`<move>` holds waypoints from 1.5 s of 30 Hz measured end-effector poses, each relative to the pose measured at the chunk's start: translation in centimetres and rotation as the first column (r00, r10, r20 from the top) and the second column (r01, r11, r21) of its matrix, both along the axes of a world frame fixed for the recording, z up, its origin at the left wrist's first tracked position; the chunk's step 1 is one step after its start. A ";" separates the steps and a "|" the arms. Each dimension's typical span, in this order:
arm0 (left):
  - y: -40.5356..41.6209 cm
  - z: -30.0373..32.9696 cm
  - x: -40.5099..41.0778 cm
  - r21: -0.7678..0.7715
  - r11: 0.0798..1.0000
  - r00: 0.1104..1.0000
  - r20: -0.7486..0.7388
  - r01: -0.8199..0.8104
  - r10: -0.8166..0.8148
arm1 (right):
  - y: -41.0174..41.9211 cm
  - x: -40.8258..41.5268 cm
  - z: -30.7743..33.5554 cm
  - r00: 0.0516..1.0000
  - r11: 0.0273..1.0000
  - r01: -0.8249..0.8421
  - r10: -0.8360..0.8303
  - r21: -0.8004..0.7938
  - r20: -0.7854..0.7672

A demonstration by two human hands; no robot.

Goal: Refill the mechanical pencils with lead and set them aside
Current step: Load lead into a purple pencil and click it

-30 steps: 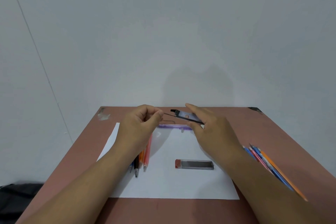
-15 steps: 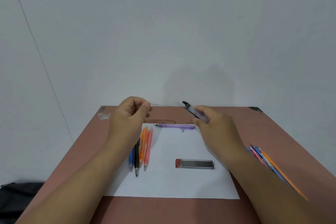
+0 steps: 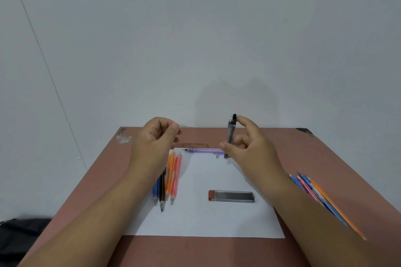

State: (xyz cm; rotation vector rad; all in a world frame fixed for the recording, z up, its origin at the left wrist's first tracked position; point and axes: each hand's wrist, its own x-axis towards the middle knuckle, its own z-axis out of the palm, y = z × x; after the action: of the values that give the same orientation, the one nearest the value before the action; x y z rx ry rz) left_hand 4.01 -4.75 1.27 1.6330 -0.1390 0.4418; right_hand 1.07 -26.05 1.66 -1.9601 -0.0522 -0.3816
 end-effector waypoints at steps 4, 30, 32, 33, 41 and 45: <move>0.0 0.0 0.1 0.000 1.000 1.000 -0.004 -0.020 0.020 | 0.3 -0.4 0.2 1.000 0.997 -0.013 0.015 -0.075 0.025; -0.3 -0.4 -0.1 0.222 0.975 0.998 0.060 -0.030 0.017 | 0.0 -0.1 -0.8 0.948 0.646 -0.313 0.257 -0.696 -0.188; -0.4 -0.5 -0.2 0.266 0.963 0.996 0.084 -0.036 0.014 | 0.1 -0.2 -0.7 0.976 0.706 -0.185 0.216 -0.684 -0.041; -0.5 -0.6 -0.3 0.288 0.957 0.995 0.100 -0.038 0.010 | 0.1 -0.1 -0.7 0.978 0.748 -0.090 0.192 -0.658 0.085; -1.4 -0.7 -1.2 0.504 0.859 0.946 0.312 -0.084 -0.091 | 0.3 0.6 -1.6 0.882 0.845 0.167 0.102 -0.508 0.459; -1.7 -0.7 -1.5 0.543 0.837 0.931 0.335 -0.064 -0.147 | 0.3 0.9 -1.8 0.879 0.838 0.162 0.117 -0.521 0.462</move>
State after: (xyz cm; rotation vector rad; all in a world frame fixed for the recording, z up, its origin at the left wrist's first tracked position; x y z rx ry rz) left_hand 2.49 -6.48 0.56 2.0894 -0.6336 0.7180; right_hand 2.02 -25.79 -0.11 -2.3822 -0.5119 -0.9530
